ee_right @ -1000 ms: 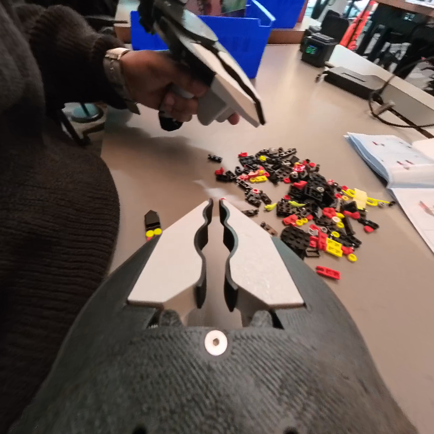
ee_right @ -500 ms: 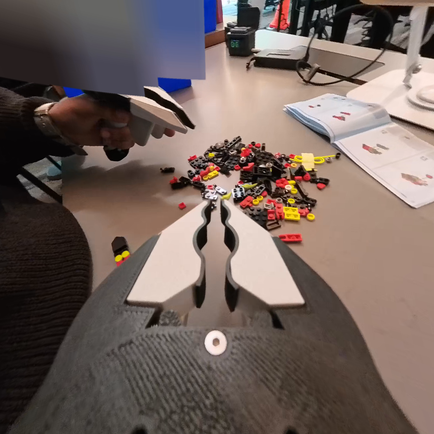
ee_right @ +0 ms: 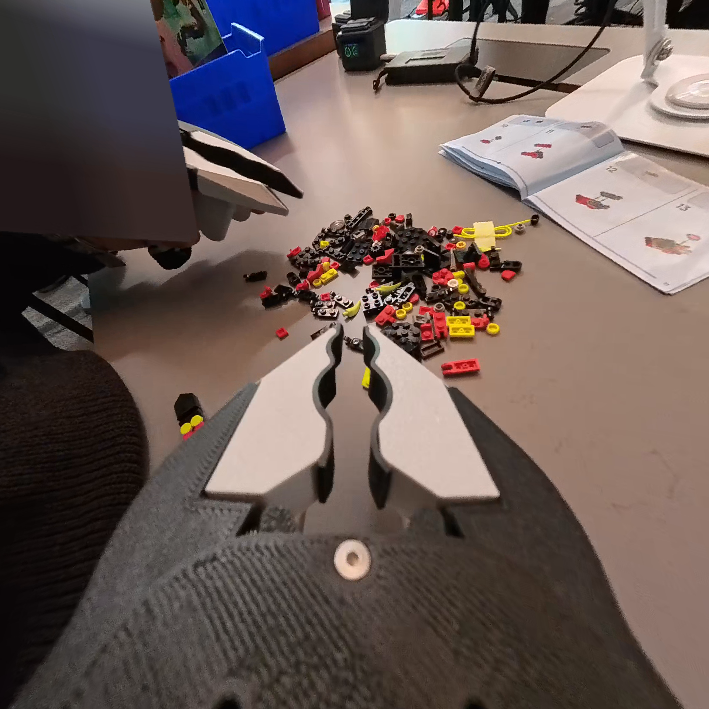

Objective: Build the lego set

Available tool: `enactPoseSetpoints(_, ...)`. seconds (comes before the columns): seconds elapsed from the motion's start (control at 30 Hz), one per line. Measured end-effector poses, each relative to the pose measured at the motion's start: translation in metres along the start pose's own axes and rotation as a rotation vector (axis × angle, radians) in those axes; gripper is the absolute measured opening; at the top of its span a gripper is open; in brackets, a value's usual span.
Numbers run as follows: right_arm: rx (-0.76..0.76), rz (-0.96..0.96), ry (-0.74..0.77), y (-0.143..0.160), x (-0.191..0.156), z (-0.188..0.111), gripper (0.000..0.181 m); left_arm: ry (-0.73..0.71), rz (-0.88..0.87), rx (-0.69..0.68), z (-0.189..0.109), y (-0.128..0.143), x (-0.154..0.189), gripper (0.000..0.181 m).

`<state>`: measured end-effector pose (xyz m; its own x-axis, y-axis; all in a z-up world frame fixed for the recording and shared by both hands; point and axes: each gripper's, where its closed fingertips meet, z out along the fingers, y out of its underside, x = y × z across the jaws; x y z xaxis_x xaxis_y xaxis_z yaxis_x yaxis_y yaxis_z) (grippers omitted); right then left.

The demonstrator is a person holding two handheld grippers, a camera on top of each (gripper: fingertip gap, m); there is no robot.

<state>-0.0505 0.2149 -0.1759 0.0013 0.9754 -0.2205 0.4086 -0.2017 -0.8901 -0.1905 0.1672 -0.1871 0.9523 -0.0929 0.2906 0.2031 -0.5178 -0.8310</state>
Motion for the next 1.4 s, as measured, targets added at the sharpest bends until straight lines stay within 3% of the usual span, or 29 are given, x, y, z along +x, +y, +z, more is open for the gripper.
enactPoseSetpoints(0.47,-0.018,-0.008,-0.013,0.003,-0.002,0.002,0.011,0.029,-0.016,-0.007,0.002,0.001,0.004,0.042)
enactPoseSetpoints(0.7,-0.132,-0.159,-0.003,0.022,-0.011,0.009,0.018,0.046,-0.005,-0.034,0.005,0.006,0.008,0.041)
enactPoseSetpoints(1.07,-0.108,-0.172,-0.008,0.018,-0.015,0.008,0.019,0.045,0.005,-0.040,0.005,0.007,0.010,0.041)
enactPoseSetpoints(1.3,-0.112,-0.074,0.021,0.019,-0.008,0.011,0.050,0.050,0.002,-0.045,0.005,0.008,0.010,0.041)
enactPoseSetpoints(1.4,-0.124,-0.078,0.043,0.021,-0.005,0.012,0.052,0.049,-0.001,-0.045,0.006,0.008,0.010,0.041)
